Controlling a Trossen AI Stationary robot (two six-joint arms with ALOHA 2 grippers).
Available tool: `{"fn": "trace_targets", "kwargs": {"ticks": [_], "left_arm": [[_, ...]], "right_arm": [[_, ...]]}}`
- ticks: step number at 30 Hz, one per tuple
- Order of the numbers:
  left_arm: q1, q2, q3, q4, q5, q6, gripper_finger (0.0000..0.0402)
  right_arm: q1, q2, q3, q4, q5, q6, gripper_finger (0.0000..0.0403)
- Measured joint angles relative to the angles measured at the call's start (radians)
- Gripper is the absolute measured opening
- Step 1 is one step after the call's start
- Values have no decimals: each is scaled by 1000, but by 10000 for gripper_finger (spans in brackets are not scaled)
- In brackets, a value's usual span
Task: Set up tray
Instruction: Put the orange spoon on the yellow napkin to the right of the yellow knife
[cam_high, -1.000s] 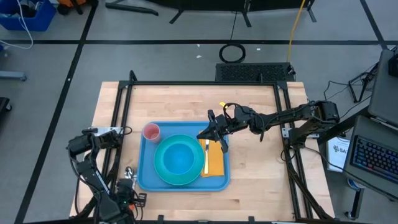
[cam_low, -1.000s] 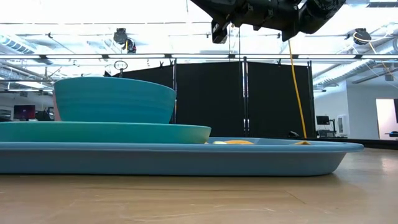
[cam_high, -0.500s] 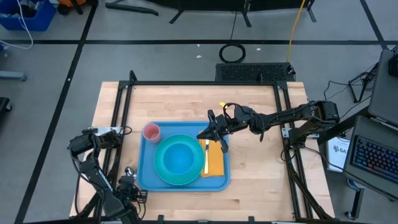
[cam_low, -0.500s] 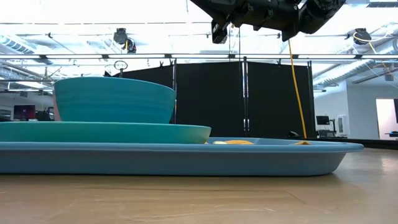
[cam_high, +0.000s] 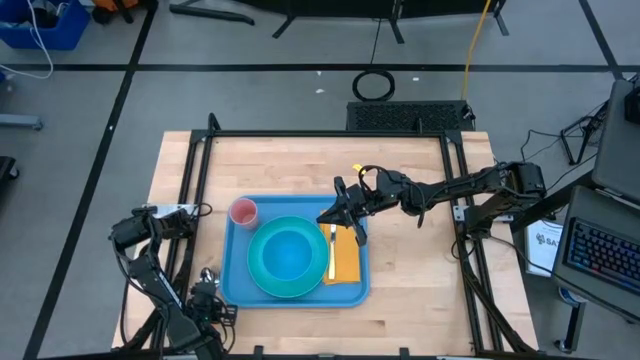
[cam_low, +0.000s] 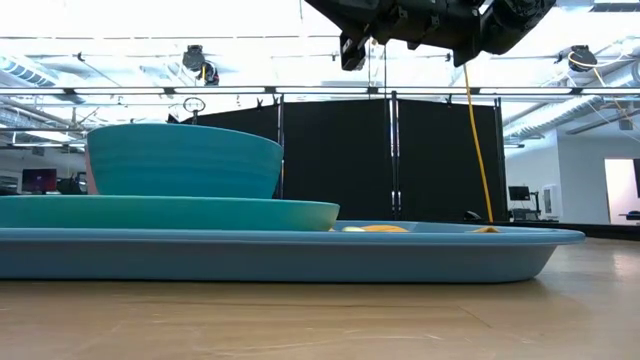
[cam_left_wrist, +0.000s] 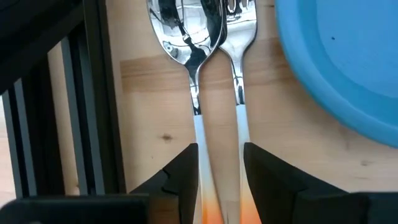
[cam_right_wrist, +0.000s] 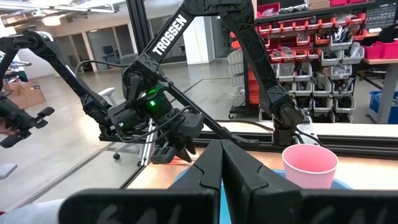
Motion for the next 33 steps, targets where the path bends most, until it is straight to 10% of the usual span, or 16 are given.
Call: {"fn": "trace_targets", "kwargs": {"ticks": [33], "left_arm": [[-19,-2,-32,50,34,-14,83]], "right_arm": [[0,0,0,-1,0,0,2]]}}
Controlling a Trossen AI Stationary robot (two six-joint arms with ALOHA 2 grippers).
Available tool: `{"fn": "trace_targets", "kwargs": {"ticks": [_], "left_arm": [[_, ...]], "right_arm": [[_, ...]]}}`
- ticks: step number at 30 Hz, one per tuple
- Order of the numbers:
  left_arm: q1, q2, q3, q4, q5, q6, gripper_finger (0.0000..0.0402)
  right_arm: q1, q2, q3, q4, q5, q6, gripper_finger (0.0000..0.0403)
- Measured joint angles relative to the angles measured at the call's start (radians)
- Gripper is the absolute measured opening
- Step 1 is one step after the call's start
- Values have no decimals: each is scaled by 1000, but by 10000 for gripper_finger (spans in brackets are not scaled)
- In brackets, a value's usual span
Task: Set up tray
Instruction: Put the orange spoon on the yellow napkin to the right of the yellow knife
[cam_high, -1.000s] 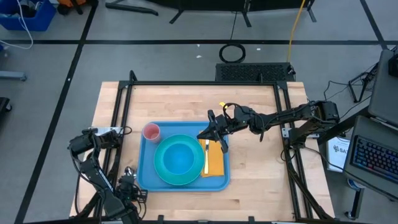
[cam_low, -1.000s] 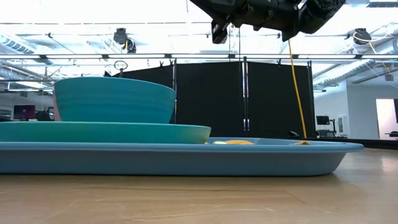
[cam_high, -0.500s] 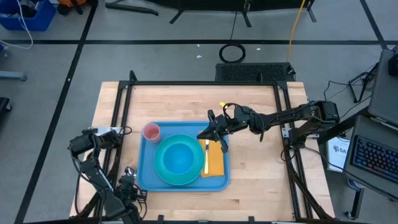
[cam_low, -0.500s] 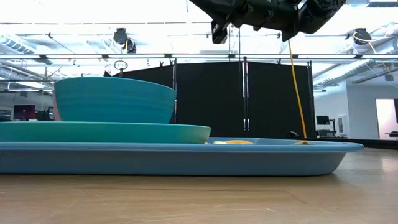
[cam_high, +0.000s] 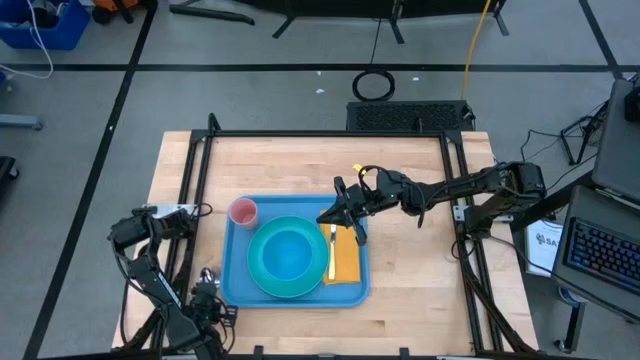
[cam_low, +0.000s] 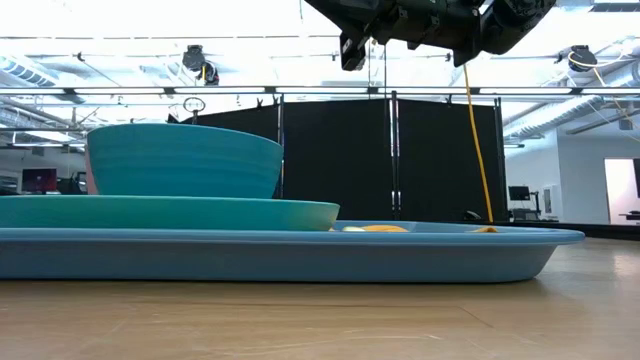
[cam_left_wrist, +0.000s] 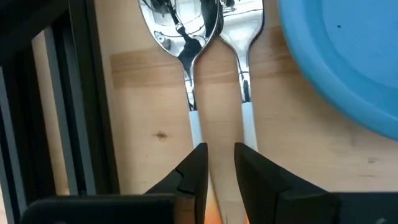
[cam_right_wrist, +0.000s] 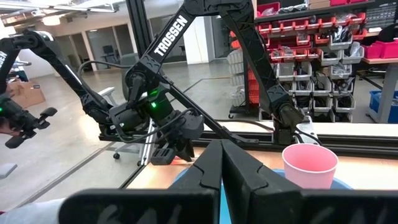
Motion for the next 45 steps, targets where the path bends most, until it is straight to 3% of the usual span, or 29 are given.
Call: {"fn": "trace_targets", "kwargs": {"ticks": [20,24,28,30,32,35,45], "left_arm": [[45,3,6,-28,94,40,88],[40,3,15,-35,67,39,88],[40,3,15,-60,158,-11,88],[30,3,19,-62,127,-18,88],[20,1,18,-47,78,-9,88],[32,4,3,-44,140,-25,88],[34,-9,-100,110,177,-47,88]], "right_arm": [[0,0,0,1,0,0,2],[0,0,0,1,0,0,2],[0,0,0,1,1,0,2],[0,0,0,1,1,0,2],[0,0,0,0,1,0,2],[0,0,0,1,0,0,2],[8,0,0,1,0,-2,2]]}}
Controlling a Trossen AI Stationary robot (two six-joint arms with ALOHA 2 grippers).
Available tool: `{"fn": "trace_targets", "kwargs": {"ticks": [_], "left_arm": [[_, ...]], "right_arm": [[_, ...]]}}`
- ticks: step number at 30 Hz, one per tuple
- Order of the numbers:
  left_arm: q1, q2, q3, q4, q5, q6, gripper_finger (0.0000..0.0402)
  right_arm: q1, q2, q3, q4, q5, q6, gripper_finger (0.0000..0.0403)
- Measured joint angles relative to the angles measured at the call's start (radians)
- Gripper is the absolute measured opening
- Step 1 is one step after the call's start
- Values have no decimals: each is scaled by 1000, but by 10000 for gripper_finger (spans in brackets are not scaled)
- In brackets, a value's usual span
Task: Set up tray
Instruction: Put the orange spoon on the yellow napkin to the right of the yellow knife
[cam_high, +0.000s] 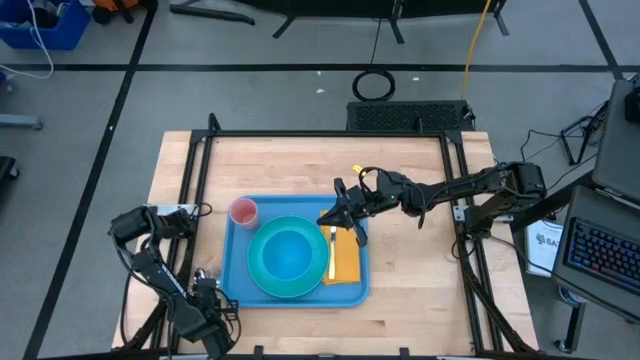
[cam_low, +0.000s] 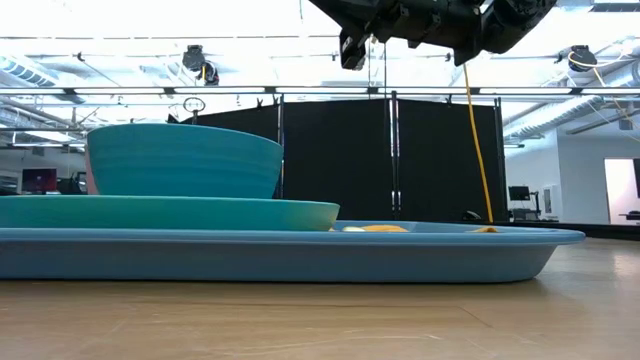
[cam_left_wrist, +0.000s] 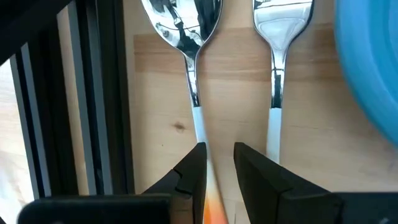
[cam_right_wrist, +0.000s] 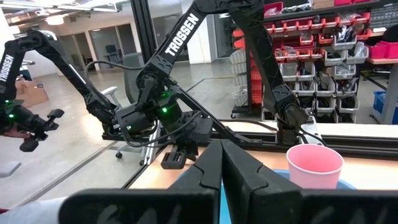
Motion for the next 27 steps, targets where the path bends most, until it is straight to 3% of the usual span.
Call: {"fn": "trace_targets", "kwargs": {"ticks": [8,12,20,27], "left_arm": [[5,2,0,38,-80,25,88],[5,2,12,39,-177,43,88],[5,17,92,-92,-272,80,88],[3,17,114,-175,-194,49,87]], "right_arm": [[0,0,0,0,0,-1,2],[0,0,0,0,0,-1,2],[0,0,0,1,3,-1,2],[0,0,0,1,3,-1,2]]}}
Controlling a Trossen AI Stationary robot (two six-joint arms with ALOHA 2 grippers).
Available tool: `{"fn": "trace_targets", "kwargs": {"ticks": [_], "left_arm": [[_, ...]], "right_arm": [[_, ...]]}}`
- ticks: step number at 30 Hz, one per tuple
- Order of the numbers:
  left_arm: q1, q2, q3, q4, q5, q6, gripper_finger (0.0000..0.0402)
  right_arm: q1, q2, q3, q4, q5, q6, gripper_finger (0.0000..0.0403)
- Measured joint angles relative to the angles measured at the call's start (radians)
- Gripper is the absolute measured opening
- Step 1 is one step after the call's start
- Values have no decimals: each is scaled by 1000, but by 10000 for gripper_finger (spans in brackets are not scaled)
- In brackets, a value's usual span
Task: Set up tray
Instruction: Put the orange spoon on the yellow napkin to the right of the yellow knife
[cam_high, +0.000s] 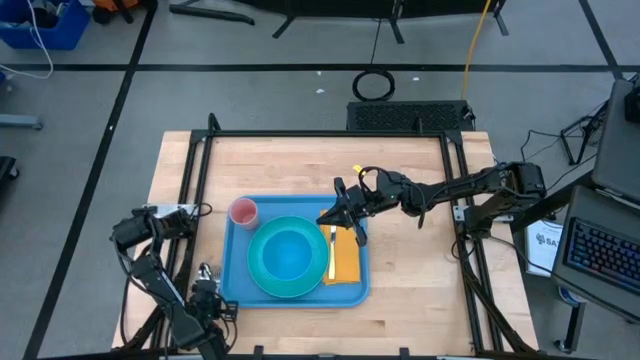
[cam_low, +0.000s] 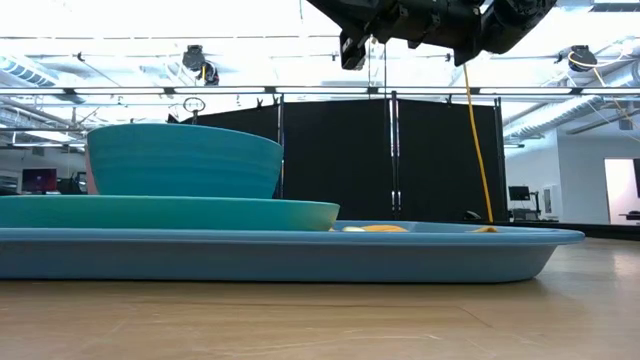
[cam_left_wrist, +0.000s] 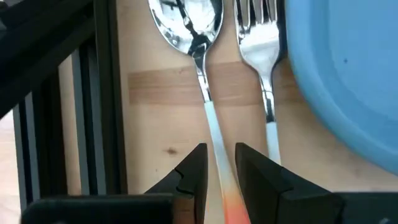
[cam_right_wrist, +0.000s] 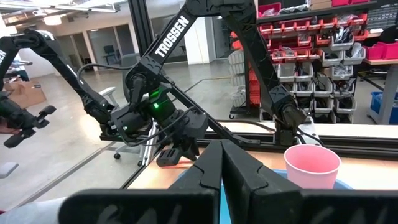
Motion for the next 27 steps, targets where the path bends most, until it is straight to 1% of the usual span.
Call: {"fn": "trace_targets", "kwargs": {"ticks": [4,8,11,14,17,21,27], "left_arm": [[0,0,0,-5,-18,-3,87],[1,-2,0,-11,35,-36,87],[-4,-4,0,-2,16,-38,88],[-3,-2,-3,8,22,-39,88],[-3,2,-32,50,19,-45,88],[-1,-7,-99,163,29,-50,88],[-1,-7,-109,182,26,-42,86]], "right_arm": [[0,0,0,0,0,0,2],[0,0,0,0,0,0,2],[0,0,0,0,0,-3,2],[0,0,0,0,0,-3,2],[0,0,0,0,0,-3,2],[4,0,0,0,0,-4,2],[4,0,0,0,0,-7,2]]}}
